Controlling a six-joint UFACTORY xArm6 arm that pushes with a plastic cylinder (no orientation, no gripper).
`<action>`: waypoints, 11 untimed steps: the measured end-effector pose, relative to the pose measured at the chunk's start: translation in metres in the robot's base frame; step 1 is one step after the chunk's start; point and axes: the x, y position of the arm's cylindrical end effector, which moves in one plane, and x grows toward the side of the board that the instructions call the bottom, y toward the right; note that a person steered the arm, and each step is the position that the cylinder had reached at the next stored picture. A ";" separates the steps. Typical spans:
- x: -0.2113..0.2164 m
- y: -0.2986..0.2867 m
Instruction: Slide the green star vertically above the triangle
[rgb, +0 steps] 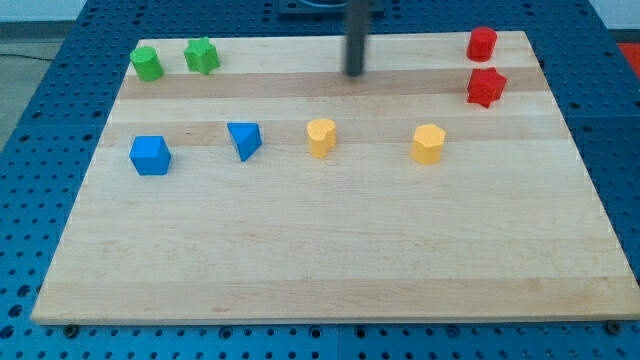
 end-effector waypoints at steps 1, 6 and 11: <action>-0.058 -0.047; -0.033 -0.189; -0.065 0.023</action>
